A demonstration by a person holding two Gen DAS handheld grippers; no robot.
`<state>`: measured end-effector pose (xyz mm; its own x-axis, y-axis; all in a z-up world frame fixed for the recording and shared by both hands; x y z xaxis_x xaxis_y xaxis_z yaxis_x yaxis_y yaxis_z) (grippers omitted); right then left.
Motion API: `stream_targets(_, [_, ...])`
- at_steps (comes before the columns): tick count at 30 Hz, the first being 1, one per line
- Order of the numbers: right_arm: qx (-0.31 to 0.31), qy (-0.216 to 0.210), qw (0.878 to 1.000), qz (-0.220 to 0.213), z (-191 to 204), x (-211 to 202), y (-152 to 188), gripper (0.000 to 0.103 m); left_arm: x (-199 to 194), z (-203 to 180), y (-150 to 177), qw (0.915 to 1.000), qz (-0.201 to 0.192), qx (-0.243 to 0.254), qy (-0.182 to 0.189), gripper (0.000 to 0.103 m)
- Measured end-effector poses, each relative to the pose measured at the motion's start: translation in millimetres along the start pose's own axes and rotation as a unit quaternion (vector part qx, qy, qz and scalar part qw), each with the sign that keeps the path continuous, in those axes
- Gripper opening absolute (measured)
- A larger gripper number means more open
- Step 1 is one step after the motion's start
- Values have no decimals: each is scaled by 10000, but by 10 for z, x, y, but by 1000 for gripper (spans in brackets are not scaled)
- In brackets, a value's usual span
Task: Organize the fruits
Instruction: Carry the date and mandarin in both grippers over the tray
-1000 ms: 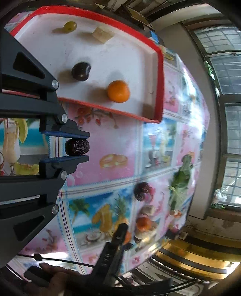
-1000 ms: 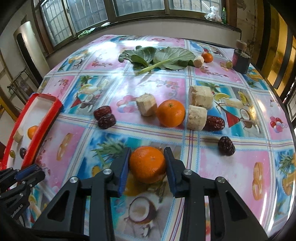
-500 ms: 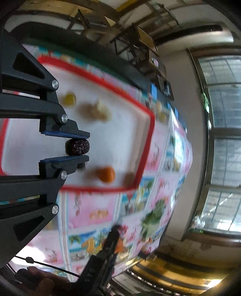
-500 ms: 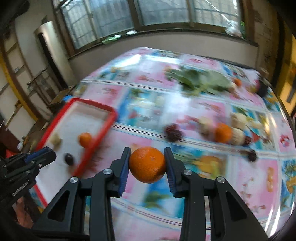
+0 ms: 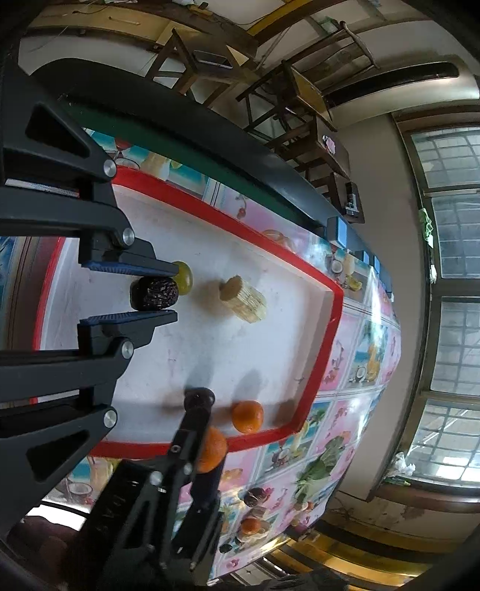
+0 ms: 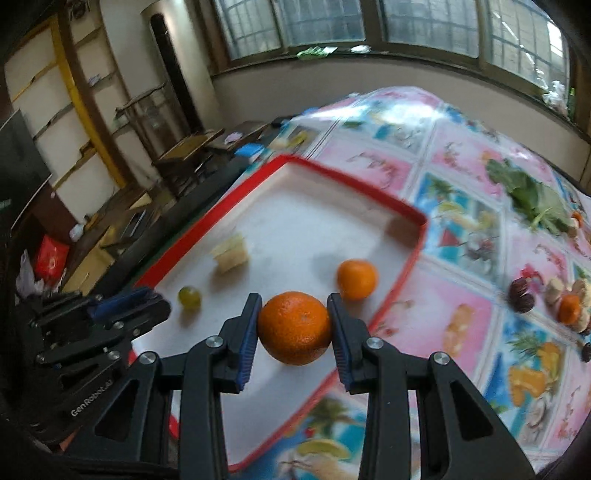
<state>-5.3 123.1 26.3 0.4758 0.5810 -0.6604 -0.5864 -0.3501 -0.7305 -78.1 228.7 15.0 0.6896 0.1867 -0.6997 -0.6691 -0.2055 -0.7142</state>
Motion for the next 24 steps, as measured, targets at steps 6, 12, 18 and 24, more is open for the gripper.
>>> stream_targets(6, [-37,82,9997,245,73,148,172,38,102,34,52,9999,105,22,-40,16])
stream_targets(12, [-135,236,9991,331,118,175,255,38,163,32,89,9998,181,80,-90,16])
stream_targets(18, [-178,371,9983,419,129,248,315,38,219,57,133,9994,271,42,-198,16])
stream_targets(24, [-206,477,9974,508,133,310,362,39,255,61,146,9992,314,26,-247,17])
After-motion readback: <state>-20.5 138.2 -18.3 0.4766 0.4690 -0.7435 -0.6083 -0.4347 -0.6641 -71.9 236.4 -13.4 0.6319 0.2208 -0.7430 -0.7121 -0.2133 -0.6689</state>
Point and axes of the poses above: each gripper's, at about its wrist camera, not at the fingertips, and x roughly the way its jaws point, z to its left, y to its underside, the point moved 1 cm from there along x, roughly the way its jaws point, and after that the axes turned 9 degrees about -z, right-handed, at the moved point
